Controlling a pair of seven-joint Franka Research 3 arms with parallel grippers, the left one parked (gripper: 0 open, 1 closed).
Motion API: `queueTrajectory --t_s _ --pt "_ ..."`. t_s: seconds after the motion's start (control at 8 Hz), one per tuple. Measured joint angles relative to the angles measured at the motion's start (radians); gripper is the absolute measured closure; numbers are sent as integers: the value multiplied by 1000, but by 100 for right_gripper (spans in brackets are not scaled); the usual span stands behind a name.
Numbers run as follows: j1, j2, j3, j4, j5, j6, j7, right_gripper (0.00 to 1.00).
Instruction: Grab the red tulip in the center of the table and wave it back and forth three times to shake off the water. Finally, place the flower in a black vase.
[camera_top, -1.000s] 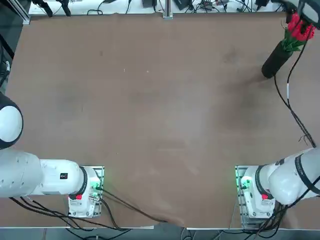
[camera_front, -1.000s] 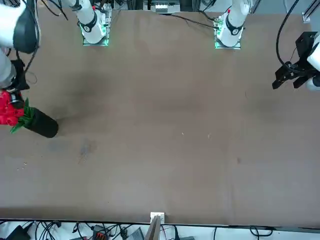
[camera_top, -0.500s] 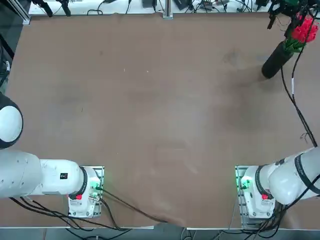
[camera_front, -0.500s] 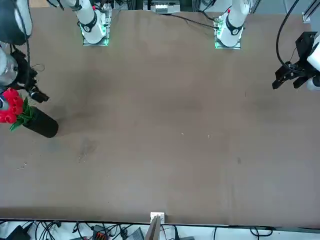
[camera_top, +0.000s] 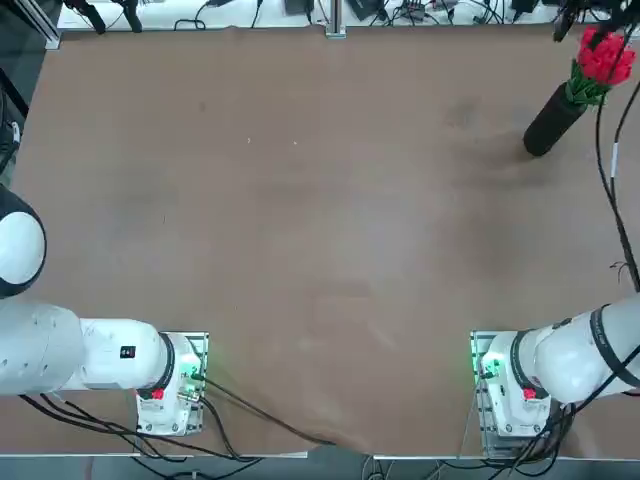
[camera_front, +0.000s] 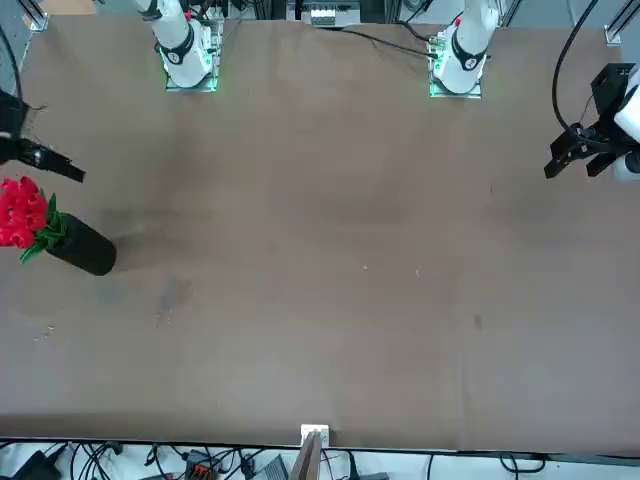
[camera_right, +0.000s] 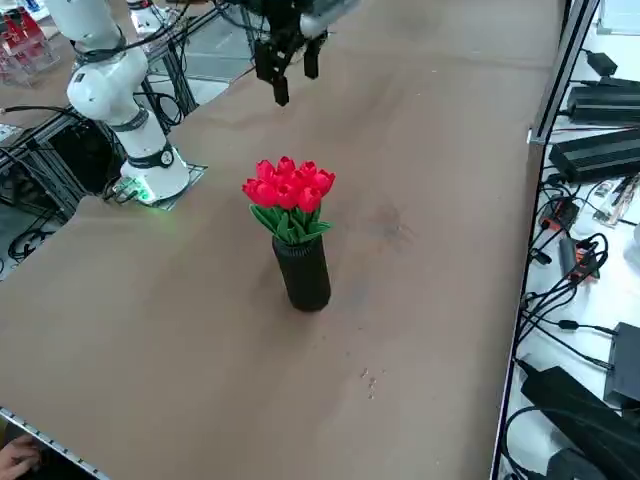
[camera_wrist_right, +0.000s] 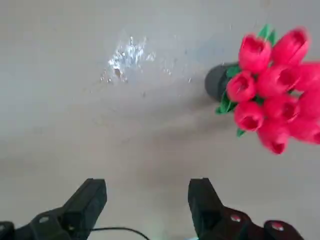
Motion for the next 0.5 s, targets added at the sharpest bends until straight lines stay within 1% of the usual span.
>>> queueTrajectory --t_s 0.12,0.25,0.38,0.5 --pt "-60 -24 109 19 -49 -2 -15 0" --pt "-164 -48 267 14 -76 -4 -15 0" --pt "-242 -66 384 -13 -81 -4 -9 0" --pt "-266 -82 423 -59 -81 7 -7 0"
